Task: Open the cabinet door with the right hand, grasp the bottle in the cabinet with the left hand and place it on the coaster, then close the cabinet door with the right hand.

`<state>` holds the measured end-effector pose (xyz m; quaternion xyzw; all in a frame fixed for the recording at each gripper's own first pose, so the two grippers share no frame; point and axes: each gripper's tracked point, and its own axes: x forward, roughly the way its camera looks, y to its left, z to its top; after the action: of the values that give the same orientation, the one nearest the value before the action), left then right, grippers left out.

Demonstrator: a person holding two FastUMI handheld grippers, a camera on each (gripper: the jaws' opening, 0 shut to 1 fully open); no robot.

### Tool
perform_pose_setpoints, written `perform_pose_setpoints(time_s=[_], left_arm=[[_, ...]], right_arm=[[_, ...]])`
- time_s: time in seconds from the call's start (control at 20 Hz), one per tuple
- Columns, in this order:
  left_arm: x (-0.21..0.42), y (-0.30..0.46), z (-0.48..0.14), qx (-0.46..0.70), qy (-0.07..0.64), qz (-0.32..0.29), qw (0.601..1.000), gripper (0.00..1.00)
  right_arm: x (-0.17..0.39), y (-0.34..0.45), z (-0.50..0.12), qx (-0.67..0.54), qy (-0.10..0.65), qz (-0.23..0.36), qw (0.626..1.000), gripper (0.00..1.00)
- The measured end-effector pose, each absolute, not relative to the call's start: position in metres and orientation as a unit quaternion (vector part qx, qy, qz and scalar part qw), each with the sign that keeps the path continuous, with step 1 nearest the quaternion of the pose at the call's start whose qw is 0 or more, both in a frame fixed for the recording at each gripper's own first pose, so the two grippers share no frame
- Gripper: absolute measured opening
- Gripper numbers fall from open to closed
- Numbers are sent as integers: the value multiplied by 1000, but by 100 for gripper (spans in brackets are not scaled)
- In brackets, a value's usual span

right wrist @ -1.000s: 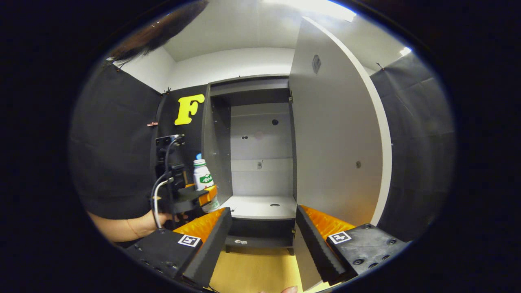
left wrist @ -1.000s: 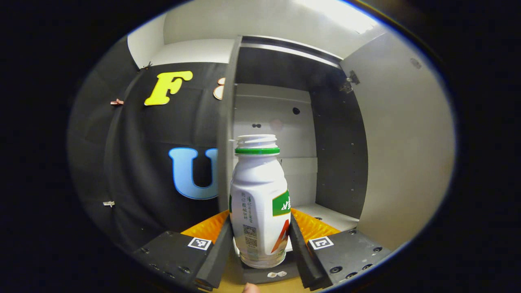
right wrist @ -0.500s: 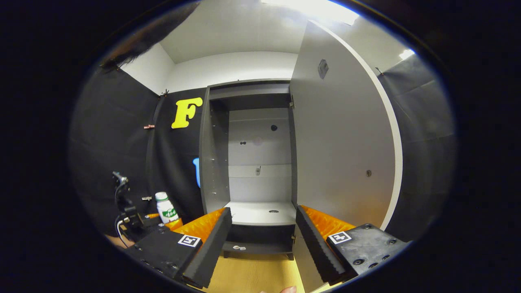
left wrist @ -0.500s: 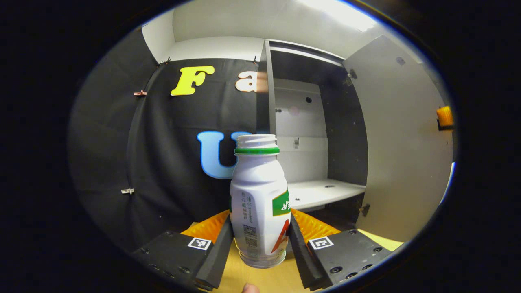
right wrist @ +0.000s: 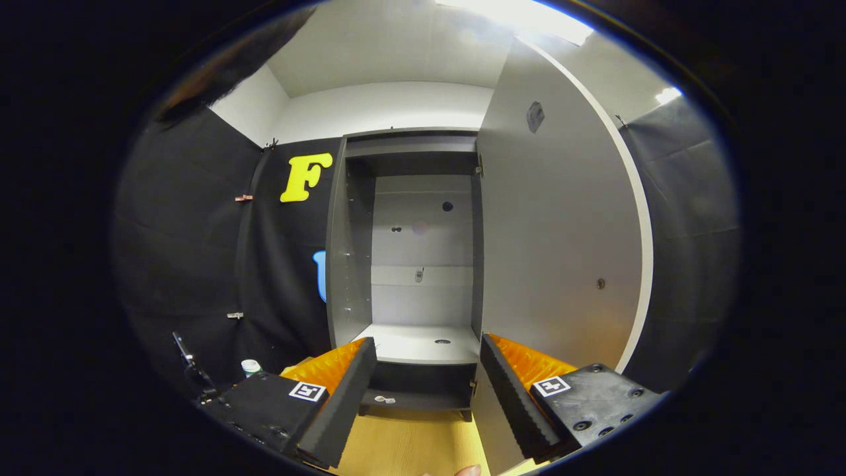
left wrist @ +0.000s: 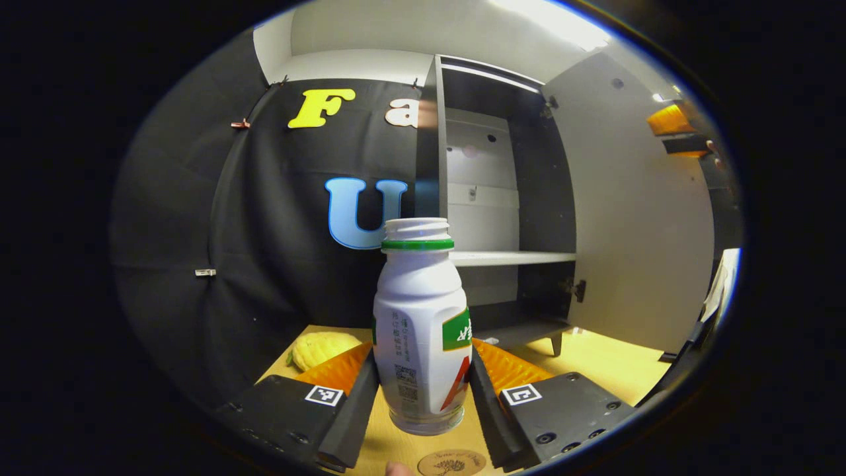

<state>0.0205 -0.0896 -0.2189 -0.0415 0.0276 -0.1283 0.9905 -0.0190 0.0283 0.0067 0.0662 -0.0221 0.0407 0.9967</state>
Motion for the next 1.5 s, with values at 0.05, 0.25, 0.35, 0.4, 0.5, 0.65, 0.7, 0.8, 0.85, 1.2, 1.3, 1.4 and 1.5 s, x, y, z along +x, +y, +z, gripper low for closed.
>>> perform_pose_setpoints(time_s=[0.05,0.25,0.35,0.4,0.5,0.65,0.7,0.8,0.85,1.2,1.3,1.4,1.5], left_arm=[[15,-89,-229,-41,31,-131,990,72],[-7,-97,-271,-50,56,-156,985,73],[-14,-101,-287,-55,63,-164,983,74],[-17,-103,-293,-58,65,-166,982,74],[-18,-111,-302,-61,64,-174,981,74],[-17,-124,-313,-50,64,-189,979,74],[-17,-128,-318,-46,65,-192,978,74],[-18,-135,-326,-43,67,-201,976,74],[-19,-137,-328,-44,67,-203,976,74],[-20,-141,-343,-24,73,-207,975,76],[-21,-140,-345,-25,75,-205,975,77],[-23,-142,-348,-26,80,-206,975,77],[-23,-140,-350,-24,87,-203,975,82]], right_arm=[[-19,28,7,65,-21,39,997,91],[-20,22,6,50,-17,33,998,98],[-20,19,10,40,-20,30,999,98],[-21,17,13,36,-23,28,999,98],[-22,16,14,33,-25,27,999,98],[-25,14,9,32,-15,25,999,98],[-26,13,7,29,-12,23,999,100],[-29,11,4,24,-6,22,999,100],[-30,11,2,21,-4,22,1000,100],[-35,4,-2,21,3,17,1000,97],[-38,3,-3,22,4,16,1000,97],[-40,1,-5,20,6,16,1000,97],[-42,0,-5,20,7,15,1000,98]])
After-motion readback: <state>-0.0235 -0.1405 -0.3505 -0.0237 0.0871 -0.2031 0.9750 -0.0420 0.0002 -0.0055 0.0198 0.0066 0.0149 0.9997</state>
